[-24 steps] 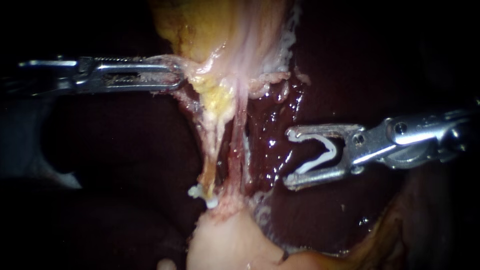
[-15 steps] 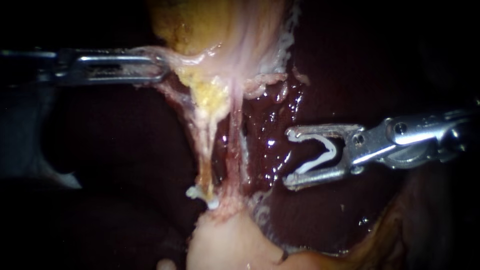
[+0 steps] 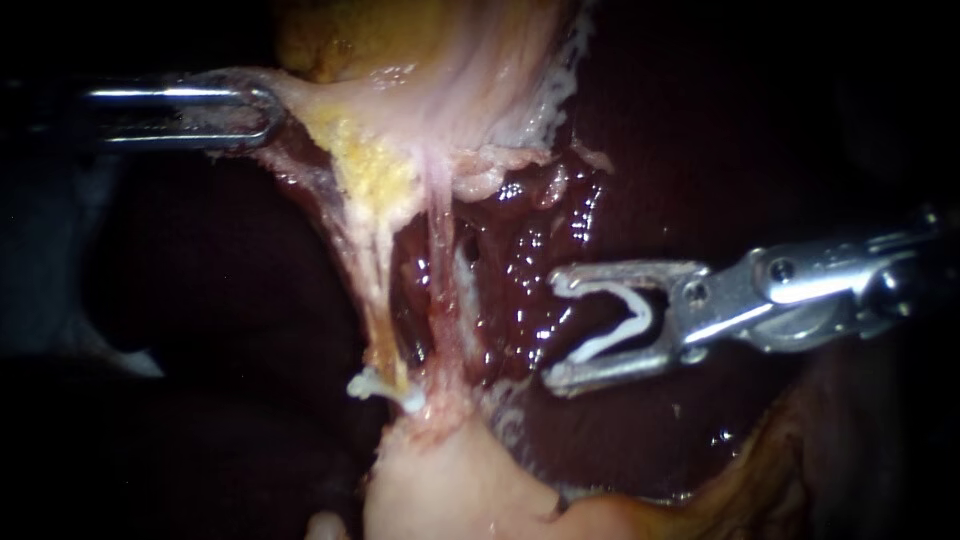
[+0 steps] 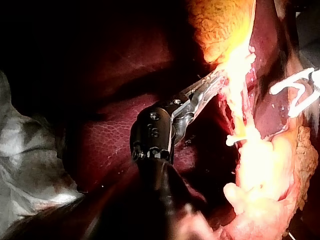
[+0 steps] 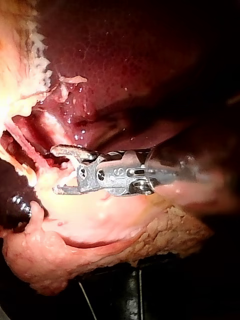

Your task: Clipping second clip left tube

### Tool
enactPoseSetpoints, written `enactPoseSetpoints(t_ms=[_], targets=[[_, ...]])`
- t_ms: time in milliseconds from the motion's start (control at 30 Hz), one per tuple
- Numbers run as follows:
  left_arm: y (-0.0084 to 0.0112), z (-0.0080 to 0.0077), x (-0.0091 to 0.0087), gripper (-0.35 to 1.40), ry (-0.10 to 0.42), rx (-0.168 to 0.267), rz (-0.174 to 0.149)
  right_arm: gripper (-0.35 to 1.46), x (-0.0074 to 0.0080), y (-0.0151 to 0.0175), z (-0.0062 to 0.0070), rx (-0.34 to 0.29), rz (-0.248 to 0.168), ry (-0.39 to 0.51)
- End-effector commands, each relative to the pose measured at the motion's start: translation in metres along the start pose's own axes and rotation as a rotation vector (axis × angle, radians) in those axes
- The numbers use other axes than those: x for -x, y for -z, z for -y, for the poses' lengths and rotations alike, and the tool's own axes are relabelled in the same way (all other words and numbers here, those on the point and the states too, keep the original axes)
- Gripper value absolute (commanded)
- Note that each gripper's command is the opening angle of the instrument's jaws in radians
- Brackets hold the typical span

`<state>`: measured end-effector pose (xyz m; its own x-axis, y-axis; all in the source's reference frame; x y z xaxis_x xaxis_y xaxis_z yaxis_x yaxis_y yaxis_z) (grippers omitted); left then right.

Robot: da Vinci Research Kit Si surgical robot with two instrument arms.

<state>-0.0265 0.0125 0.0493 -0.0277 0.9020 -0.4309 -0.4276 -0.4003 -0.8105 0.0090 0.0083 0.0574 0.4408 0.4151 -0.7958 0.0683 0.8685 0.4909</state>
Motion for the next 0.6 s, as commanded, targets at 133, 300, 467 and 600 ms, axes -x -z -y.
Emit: enactPoseSetpoints(t_ms=[133,300,467,600], targets=[[-0.0004,0.0001,0.0003,-0.35,-0.001,-0.004,-0.001,0.50,-0.0004,-0.0030,0.0009,-0.023,-0.018,-0.028],[-0.0005,0.0001,0.0003,-0.35,-0.002,-0.005,-0.002,0.50,-0.0002,-0.0069,0.0009,-0.026,-0.030,-0.059],[-0.0005,0.0001,0.0005,-0.35,-0.002,-0.005,-0.002,0.50,0.0008,-0.0092,-0.0002,-0.017,-0.029,-0.071],[-0.0006,0.0000,0.0005,-0.35,-0.002,-0.008,-0.004,0.50,0.0016,-0.0098,-0.0011,-0.016,-0.029,-0.074]])
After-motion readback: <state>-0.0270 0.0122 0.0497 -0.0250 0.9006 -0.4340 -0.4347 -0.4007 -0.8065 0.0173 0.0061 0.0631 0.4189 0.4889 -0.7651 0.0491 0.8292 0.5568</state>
